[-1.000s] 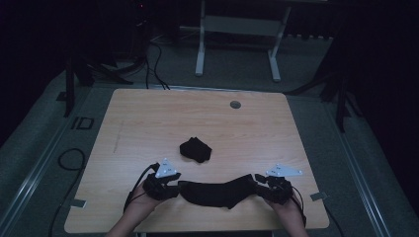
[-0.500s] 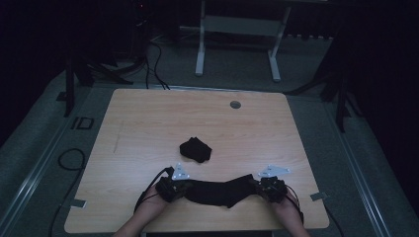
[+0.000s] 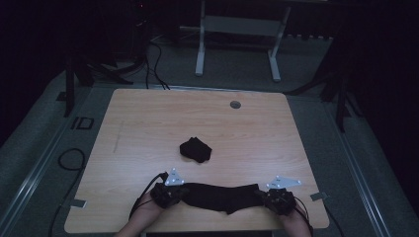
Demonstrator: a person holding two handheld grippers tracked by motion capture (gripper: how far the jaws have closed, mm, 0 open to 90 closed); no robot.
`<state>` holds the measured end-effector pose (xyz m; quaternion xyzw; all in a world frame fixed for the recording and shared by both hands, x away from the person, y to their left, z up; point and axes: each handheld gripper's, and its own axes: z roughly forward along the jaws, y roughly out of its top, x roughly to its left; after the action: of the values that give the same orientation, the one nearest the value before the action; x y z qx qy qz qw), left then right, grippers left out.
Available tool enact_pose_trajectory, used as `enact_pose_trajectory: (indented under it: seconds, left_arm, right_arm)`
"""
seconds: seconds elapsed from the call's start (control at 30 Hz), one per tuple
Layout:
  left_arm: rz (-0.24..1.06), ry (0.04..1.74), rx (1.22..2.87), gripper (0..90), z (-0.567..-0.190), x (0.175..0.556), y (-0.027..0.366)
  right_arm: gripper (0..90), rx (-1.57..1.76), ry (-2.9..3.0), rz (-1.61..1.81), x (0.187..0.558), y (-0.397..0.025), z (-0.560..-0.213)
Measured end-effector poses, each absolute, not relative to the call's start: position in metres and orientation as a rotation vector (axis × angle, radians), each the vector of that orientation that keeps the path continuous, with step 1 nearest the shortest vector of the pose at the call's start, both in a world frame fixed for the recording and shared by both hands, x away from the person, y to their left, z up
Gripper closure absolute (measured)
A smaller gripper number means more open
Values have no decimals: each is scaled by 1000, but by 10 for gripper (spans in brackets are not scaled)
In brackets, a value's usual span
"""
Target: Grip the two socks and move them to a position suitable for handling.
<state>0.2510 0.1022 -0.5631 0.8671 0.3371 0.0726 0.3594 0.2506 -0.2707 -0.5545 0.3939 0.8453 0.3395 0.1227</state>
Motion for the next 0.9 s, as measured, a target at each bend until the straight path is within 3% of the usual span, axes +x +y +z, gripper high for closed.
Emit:
enact_pose_trajectory:
  seconds: [0.7,0.77,0.9]
  left_arm:
    - [194,859,2202,877,-566,252,97]
    - [185,843,2194,842,-566,251,97]
    - [192,830,2153,636,-561,247,103]
  right_arm:
    - [850,1167,2445,988,250,-274,-555]
    - [834,1160,2450,979,250,-273,-553]
    - [795,1122,2445,1018,253,-266,-540]
